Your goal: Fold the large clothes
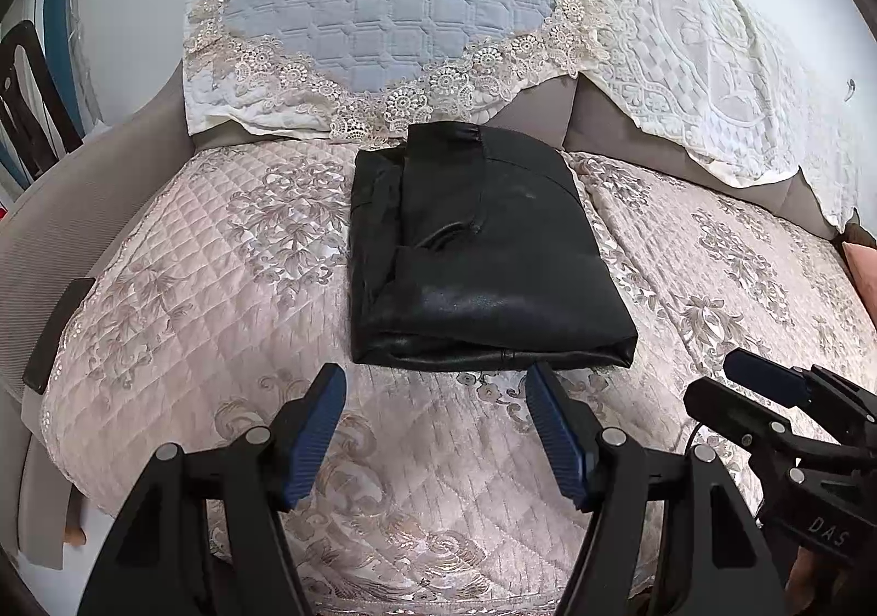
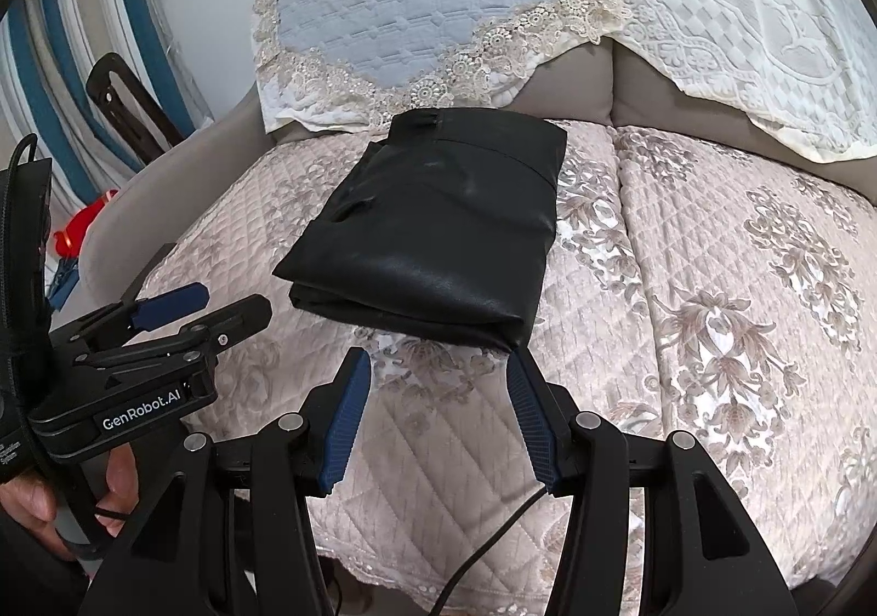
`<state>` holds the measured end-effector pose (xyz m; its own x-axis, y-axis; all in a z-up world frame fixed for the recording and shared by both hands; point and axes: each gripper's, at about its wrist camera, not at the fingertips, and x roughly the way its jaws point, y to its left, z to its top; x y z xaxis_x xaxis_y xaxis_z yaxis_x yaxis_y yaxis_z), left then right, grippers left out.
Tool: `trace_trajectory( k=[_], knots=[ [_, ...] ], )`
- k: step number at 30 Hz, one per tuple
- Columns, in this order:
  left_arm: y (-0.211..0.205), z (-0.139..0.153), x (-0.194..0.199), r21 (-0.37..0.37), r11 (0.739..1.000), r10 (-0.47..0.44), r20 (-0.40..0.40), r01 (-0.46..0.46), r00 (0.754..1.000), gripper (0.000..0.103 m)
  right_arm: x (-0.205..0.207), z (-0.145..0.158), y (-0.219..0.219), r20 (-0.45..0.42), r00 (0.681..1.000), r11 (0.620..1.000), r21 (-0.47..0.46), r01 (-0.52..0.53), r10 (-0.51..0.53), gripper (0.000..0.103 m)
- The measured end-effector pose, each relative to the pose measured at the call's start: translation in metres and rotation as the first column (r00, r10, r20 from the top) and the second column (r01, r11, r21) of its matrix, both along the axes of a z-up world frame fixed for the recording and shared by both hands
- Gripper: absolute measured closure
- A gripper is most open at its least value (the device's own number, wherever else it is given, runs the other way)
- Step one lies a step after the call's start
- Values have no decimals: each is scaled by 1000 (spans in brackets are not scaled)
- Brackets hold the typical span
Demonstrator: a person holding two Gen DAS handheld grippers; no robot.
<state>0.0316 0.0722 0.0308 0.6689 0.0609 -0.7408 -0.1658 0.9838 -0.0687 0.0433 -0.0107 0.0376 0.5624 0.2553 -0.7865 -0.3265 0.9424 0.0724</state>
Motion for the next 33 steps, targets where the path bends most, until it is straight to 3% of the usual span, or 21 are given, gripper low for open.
trace_trajectory(
  k=[33],
  knots=[
    [-6,-1,1,14,1000,-19,-3,19,1000,29,1,-3,0,-9,1000,1000,-2,-8,8,50]
  ],
)
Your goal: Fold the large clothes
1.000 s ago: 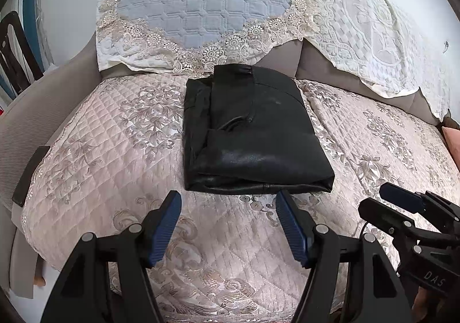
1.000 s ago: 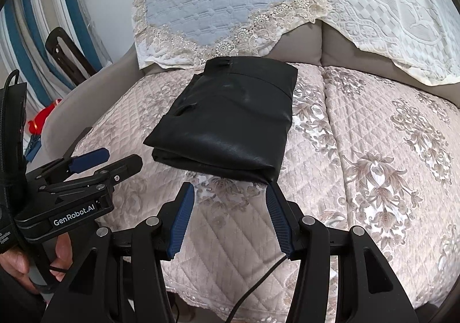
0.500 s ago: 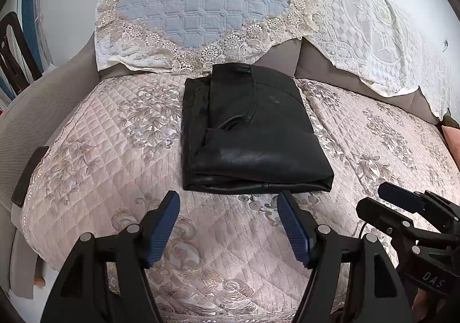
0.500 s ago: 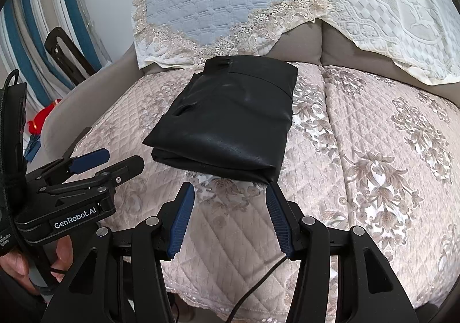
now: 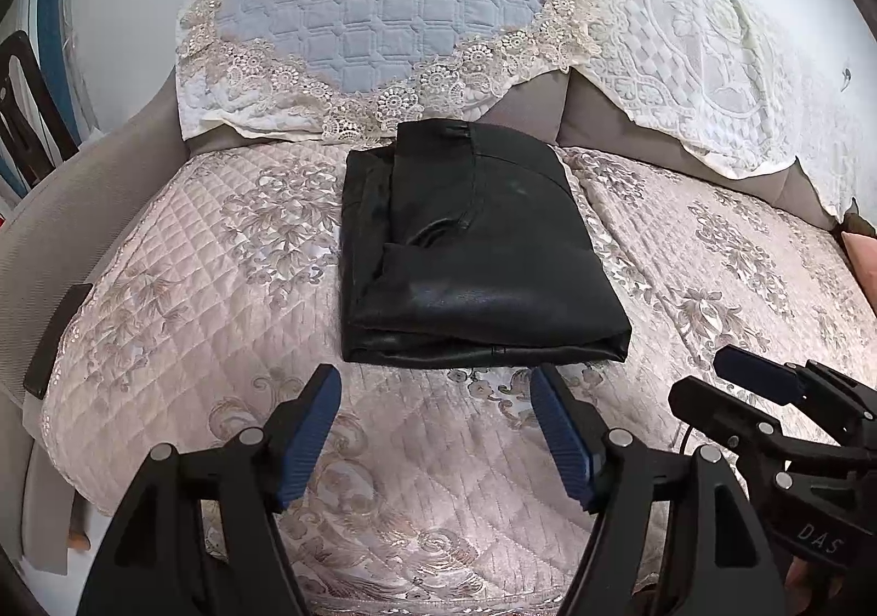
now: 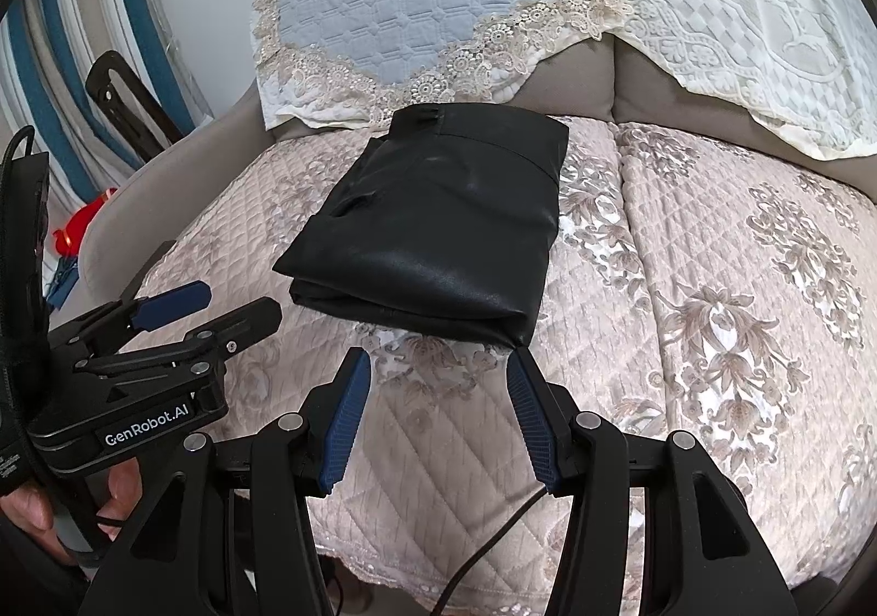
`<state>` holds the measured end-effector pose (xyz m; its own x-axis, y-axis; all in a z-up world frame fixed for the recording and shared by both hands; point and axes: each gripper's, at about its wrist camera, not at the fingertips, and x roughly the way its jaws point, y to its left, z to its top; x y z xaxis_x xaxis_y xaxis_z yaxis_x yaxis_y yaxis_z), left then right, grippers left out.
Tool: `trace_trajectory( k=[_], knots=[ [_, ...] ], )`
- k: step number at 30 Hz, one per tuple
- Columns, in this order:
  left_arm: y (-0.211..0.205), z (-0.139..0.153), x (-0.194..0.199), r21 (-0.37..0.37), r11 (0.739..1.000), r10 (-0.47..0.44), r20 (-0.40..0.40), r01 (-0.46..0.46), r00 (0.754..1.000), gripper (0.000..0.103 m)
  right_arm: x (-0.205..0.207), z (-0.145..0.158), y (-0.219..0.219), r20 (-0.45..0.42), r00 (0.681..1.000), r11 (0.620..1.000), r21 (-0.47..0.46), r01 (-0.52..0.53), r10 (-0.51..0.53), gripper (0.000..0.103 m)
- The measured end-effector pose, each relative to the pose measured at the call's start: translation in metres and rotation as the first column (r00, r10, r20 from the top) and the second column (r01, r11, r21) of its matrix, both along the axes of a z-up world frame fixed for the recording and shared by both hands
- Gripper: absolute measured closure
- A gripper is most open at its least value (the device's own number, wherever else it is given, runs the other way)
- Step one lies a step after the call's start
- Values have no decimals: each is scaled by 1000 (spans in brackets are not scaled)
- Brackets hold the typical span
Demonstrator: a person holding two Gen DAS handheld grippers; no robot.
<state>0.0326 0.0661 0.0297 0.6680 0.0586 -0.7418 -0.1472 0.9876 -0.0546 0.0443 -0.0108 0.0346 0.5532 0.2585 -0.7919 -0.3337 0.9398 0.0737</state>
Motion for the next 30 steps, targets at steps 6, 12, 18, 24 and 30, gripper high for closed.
trace_trajectory(
  k=[6,12,18,24,30],
  knots=[
    [0,0,0,-6,1000,0,-1,0,1000,29,-1,0,0,-1,1000,1000,0,1,-1,50],
    [-1,0,-1,-6,1000,1,-2,-1,1000,29,-1,0,1,-1,1000,1000,-1,2,-2,50],
    [-2,-1,-1,-6,1000,0,-4,0,1000,29,-1,-1,2,0,1000,1000,1,2,-2,50],
    [-1,-1,0,-6,1000,-1,-4,1,1000,29,-2,-2,2,-3,1000,1000,1,2,-2,50],
    [-2,-2,1,-4,1000,-6,-8,6,1000,29,-2,-2,2,-3,1000,1000,0,2,-2,50]
  ],
)
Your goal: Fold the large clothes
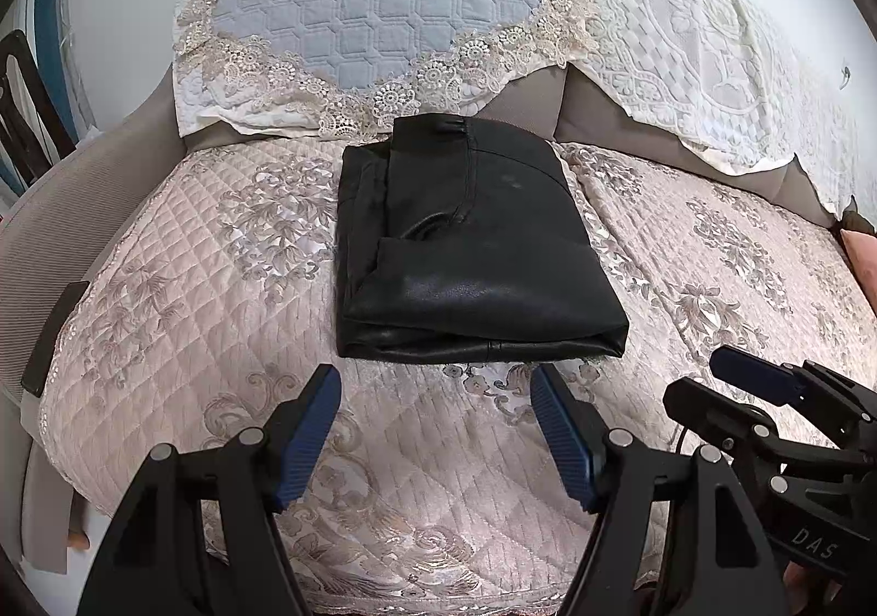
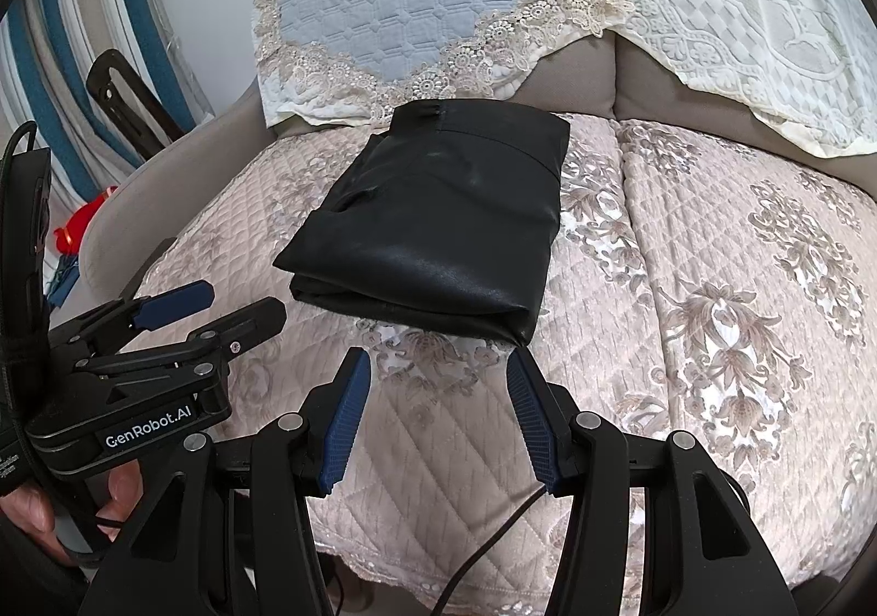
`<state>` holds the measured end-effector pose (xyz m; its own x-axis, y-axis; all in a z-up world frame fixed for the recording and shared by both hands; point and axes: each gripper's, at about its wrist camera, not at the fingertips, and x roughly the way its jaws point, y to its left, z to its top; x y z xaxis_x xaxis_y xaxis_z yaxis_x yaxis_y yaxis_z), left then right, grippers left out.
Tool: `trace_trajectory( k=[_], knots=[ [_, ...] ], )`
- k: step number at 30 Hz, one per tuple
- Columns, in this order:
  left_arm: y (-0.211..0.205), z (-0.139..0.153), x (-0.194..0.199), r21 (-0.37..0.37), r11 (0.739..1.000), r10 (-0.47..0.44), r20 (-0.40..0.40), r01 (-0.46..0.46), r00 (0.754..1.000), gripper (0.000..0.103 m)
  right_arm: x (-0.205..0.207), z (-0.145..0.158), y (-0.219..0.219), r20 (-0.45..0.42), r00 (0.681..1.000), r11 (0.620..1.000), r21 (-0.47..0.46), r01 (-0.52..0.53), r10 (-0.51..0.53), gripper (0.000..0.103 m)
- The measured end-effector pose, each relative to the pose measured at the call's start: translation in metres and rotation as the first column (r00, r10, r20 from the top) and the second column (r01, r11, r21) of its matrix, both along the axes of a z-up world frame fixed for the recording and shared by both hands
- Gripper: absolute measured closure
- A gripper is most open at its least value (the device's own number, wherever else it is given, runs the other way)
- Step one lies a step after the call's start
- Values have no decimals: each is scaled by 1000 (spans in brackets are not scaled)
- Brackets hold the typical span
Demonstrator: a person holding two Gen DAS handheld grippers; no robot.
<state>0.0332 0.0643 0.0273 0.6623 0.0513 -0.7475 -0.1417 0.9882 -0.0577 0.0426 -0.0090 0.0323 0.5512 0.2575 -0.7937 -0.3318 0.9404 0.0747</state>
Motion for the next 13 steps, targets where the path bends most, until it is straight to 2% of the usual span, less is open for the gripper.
trace_trajectory(
  k=[13],
  knots=[
    [-1,1,-1,0,1000,-18,6,18,1000,29,-1,1,-4,5,1000,1000,4,-1,1,50]
  ],
)
